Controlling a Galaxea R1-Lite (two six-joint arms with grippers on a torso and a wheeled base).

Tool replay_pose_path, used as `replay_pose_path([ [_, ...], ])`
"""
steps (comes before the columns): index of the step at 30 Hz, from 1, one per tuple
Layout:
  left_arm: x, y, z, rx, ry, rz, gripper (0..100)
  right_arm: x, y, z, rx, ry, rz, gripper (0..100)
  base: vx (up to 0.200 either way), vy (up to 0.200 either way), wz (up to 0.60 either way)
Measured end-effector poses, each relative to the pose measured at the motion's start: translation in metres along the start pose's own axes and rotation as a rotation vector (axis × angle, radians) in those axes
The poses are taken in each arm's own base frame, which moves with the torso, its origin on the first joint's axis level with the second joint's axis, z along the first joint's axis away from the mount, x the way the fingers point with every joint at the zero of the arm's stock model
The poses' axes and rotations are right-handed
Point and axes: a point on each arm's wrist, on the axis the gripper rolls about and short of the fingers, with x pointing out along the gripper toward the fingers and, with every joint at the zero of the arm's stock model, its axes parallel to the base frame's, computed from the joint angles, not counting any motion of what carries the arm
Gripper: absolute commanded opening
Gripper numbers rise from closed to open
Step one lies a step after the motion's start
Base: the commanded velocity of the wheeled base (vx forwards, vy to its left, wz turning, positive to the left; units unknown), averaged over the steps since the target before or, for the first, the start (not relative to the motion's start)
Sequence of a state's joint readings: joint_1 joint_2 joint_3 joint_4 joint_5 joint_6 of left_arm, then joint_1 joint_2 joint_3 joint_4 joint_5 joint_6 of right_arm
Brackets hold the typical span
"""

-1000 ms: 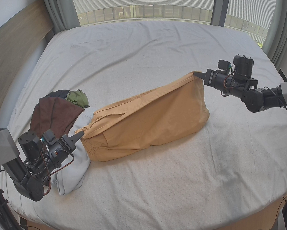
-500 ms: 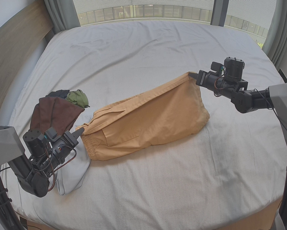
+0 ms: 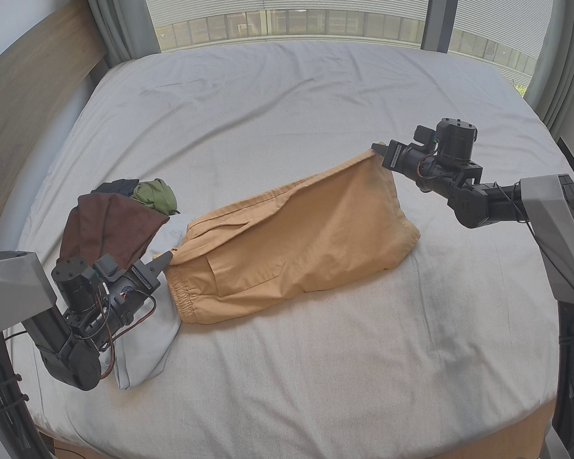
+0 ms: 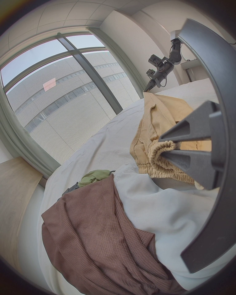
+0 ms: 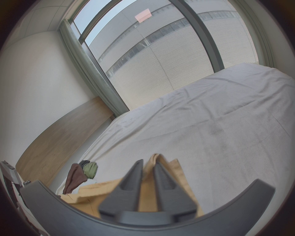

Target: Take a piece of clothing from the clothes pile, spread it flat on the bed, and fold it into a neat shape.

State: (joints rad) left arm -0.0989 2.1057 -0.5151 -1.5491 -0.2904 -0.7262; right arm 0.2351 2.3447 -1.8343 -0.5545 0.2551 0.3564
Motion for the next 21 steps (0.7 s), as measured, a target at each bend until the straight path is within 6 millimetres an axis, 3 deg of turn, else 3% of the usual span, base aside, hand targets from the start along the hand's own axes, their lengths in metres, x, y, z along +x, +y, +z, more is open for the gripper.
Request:
replay_pose_path([
  [7, 0.007, 0.001, 0.008, -0.002, -0.057, 0.014, 100, 0.001, 0.000, 0.005, 0.004, -0.054, -0.003, 100, 0.000, 0.000, 0.00],
  [14, 0.007, -0.007, 0.022, -0.059, -0.122, -0.001, 100, -0.011, 0.006, 0.008, 0.012, -0.035, -0.009, 100, 0.000, 0.000, 0.00],
  [21, -0.006, -0.022, 0.026, -0.062, -0.105, -0.056, 100, -0.042, 0.011, -0.020, 0.050, 0.104, -0.036, 100, 0.000, 0.000, 0.00],
])
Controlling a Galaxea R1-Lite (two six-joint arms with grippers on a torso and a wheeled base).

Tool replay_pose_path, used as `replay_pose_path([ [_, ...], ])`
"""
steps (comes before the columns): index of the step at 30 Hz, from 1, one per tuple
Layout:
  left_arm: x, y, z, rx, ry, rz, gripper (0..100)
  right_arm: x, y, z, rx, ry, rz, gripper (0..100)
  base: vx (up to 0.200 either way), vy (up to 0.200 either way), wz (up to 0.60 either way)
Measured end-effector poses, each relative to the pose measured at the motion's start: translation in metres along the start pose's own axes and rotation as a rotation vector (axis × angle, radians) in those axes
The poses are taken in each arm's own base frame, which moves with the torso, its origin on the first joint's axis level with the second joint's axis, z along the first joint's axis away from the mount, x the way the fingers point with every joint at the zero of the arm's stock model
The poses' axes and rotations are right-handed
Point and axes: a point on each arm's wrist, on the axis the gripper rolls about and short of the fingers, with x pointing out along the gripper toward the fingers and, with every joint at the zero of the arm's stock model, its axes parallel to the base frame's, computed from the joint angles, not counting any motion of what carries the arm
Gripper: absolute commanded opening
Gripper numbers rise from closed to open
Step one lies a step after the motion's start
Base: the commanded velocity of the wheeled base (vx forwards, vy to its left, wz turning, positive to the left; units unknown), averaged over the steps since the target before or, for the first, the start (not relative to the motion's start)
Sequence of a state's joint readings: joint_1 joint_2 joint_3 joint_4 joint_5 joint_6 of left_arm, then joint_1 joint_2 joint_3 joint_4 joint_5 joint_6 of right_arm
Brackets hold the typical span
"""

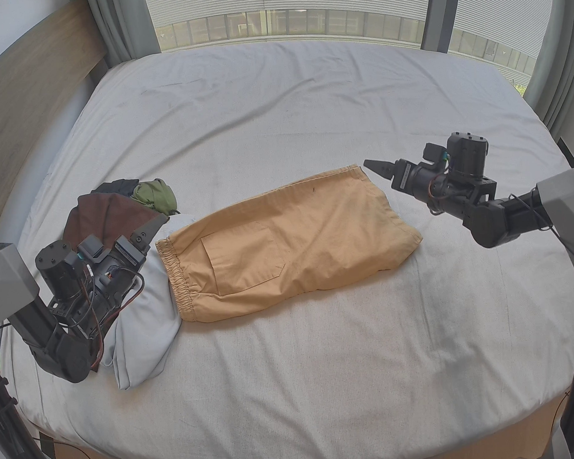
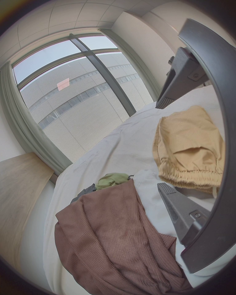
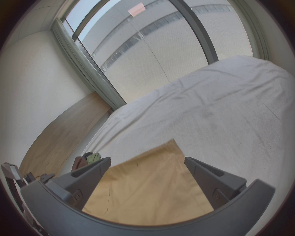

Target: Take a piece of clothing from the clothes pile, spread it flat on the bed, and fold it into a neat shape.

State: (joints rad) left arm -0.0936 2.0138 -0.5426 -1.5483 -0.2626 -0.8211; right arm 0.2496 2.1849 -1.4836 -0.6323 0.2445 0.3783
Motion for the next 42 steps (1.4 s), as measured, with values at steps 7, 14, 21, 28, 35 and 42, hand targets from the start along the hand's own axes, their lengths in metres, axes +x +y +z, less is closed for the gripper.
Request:
replay_pose_path([
  [7, -0.019, -0.017, 0.001, 0.003, 0.062, -0.072, 100, -0.031, 0.005, -0.027, 0.029, 0.027, 0.035, 100, 0.000, 0.000, 0.00],
  [14, -0.035, -0.033, -0.007, 0.061, 0.131, -0.135, 100, -0.062, 0.005, -0.053, 0.054, 0.066, 0.052, 100, 0.000, 0.000, 0.00],
  [21, -0.040, -0.038, -0.022, 0.135, 0.189, -0.158, 100, -0.089, -0.004, -0.067, 0.072, 0.107, 0.105, 100, 0.000, 0.000, 0.00],
  [28, -0.037, -0.029, -0.035, 0.127, 0.239, -0.130, 100, -0.084, -0.031, -0.114, 0.133, 0.248, 0.029, 100, 0.000, 0.000, 0.00],
  [35, -0.036, -0.027, -0.036, 0.125, 0.242, -0.123, 100, -0.055, -0.045, -0.134, 0.169, 0.244, -0.004, 100, 0.000, 0.000, 0.00],
  [42, -0.035, -0.025, -0.037, 0.124, 0.245, -0.119, 100, -0.042, -0.047, -0.141, 0.160, 0.183, 0.029, 100, 0.000, 0.000, 0.00],
])
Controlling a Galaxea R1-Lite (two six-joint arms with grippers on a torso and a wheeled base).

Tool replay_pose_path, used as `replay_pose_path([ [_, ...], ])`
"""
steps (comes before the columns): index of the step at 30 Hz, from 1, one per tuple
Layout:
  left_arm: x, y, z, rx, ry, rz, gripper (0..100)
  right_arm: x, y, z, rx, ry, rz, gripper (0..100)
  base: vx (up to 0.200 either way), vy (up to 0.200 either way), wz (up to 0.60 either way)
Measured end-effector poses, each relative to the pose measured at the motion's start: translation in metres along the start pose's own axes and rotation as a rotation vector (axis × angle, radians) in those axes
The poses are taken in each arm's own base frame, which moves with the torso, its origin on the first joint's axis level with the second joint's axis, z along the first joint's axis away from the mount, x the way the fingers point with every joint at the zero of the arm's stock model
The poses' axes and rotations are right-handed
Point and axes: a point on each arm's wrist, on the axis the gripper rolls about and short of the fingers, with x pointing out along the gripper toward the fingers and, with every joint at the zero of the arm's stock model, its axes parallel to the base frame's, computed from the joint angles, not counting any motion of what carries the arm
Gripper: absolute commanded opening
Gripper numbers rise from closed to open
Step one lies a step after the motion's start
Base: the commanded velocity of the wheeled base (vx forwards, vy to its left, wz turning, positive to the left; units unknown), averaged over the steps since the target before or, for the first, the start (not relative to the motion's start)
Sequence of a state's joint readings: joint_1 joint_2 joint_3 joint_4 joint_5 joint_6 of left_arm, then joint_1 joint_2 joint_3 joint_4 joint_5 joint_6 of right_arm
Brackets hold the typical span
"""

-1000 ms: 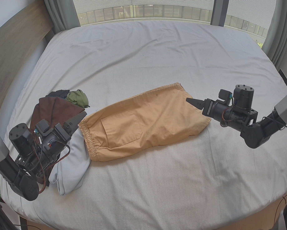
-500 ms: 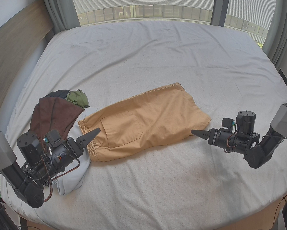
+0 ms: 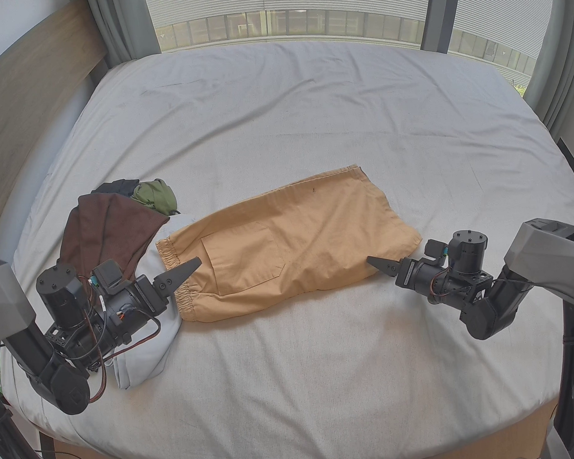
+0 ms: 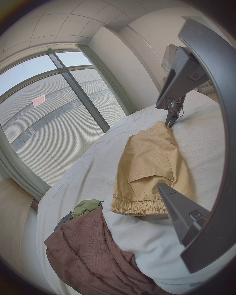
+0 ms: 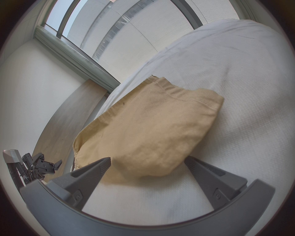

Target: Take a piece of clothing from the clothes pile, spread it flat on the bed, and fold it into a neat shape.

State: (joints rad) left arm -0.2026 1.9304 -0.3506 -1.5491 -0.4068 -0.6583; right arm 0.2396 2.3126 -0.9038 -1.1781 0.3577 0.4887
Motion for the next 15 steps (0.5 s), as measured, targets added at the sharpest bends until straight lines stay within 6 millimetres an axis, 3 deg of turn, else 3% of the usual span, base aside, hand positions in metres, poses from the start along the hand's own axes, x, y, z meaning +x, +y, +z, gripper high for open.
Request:
replay_pose_path([
  [15, 0.001, 0.002, 0.000, -0.001, 0.000, 0.006, 100, 0.041, 0.014, -0.013, 0.000, -0.057, 0.095, 100, 0.000, 0.000, 0.00],
])
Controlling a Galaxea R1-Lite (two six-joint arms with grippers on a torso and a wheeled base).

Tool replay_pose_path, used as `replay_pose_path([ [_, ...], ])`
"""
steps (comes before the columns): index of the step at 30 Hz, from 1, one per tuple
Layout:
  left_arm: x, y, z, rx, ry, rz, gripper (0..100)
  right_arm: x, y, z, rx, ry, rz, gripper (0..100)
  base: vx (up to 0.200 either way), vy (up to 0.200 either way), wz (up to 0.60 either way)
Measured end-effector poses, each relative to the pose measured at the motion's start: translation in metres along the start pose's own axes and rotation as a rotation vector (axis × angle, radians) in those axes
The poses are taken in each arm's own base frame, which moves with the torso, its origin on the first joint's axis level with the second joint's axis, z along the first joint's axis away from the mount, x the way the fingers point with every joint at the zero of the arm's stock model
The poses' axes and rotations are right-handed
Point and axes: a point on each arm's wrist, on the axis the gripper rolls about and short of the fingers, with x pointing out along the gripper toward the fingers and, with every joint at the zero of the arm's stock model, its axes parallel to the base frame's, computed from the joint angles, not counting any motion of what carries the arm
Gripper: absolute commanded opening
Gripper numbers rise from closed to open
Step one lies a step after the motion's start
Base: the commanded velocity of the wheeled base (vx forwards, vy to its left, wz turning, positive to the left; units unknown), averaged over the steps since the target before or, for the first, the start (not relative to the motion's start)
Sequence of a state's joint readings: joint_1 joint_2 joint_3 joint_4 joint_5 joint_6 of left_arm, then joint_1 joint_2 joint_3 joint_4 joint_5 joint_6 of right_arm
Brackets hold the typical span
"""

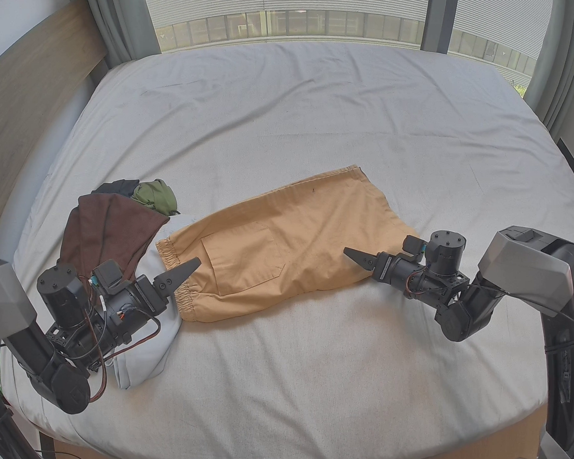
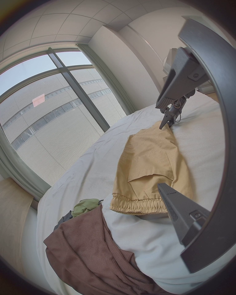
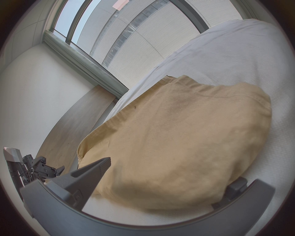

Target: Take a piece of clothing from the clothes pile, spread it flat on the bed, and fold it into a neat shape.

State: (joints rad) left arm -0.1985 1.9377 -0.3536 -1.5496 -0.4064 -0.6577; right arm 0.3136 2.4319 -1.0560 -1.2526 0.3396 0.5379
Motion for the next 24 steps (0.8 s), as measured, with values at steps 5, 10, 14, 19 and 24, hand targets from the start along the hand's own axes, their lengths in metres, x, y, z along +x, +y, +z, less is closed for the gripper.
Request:
replay_pose_path([
  [5, 0.000, 0.000, 0.000, -0.001, 0.001, 0.002, 100, 0.010, 0.002, 0.002, 0.010, -0.013, 0.021, 100, 0.000, 0.000, 0.00],
  [10, 0.000, 0.000, -0.001, -0.002, 0.003, 0.003, 100, 0.018, 0.010, 0.001, 0.023, -0.017, 0.046, 100, 0.000, 0.000, 0.00],
  [14, 0.000, 0.001, -0.001, -0.003, 0.004, 0.006, 100, 0.021, 0.012, -0.002, 0.022, -0.029, 0.041, 100, 0.000, 0.000, 0.00],
  [19, 0.001, 0.002, -0.002, -0.005, 0.007, 0.009, 100, 0.022, 0.012, -0.003, 0.023, -0.038, 0.029, 0, 0.000, 0.000, 0.00],
  [24, 0.001, 0.004, -0.004, -0.008, 0.012, 0.014, 100, 0.021, 0.013, -0.010, 0.045, -0.015, 0.025, 0, 0.000, 0.000, 0.00],
])
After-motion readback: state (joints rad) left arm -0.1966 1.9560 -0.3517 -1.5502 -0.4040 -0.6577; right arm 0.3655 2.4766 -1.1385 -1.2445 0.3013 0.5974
